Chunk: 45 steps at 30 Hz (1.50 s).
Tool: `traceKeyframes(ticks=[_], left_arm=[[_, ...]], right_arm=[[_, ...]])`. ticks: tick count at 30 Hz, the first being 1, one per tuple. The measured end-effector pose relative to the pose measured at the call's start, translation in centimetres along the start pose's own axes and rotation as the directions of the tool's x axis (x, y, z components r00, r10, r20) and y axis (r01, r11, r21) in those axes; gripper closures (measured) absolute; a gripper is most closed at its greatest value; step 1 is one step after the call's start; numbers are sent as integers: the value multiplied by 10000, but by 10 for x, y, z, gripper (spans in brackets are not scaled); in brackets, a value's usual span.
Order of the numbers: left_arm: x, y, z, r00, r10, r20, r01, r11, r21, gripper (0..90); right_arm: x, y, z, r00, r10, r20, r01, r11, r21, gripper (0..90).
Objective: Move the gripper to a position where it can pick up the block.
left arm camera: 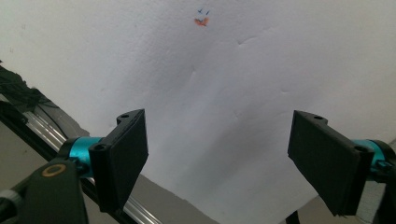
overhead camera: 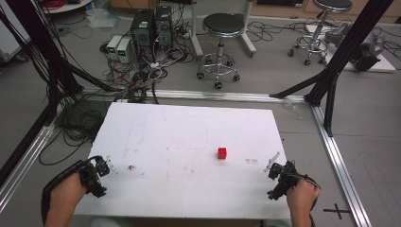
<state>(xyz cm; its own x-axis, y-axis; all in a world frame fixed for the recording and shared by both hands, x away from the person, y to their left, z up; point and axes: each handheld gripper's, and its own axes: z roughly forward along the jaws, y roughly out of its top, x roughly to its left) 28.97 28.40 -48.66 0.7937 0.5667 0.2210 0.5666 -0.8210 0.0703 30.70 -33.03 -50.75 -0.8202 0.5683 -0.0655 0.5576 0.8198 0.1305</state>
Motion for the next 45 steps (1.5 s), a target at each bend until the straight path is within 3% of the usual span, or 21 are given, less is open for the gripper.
traceKeyframes(ticks=[21, 30, 33, 37, 45], left_arm=[[0, 2, -1, 10000, 8, -7, -8, 10000, -84, 205], [1, -2, -5, 9998, -195, -48, 193, 9992, -360, 205], [1, -2, -7, 9999, -119, -26, 118, 9991, -400, 207], [2, -3, -9, 9998, -184, -113, 178, 9986, -499, 207], [4, -5, -10, 9997, -235, -110, 228, 9978, -616, 207]], right_arm=[[0, -1, 0, 10000, 49, 29, -49, 10000, -59, 8], [-4, -5, -1, 9997, 141, -186, -150, 9989, -451, 9], [-12, -8, -2, 9992, 346, -219, -363, 9958, -835, 8], [-21, -5, -1, 9996, 207, -191, -221, 9968, -765, 9], [-60, 13, -2, 9975, -18, -701, -54, 9948, -1015, 9]])
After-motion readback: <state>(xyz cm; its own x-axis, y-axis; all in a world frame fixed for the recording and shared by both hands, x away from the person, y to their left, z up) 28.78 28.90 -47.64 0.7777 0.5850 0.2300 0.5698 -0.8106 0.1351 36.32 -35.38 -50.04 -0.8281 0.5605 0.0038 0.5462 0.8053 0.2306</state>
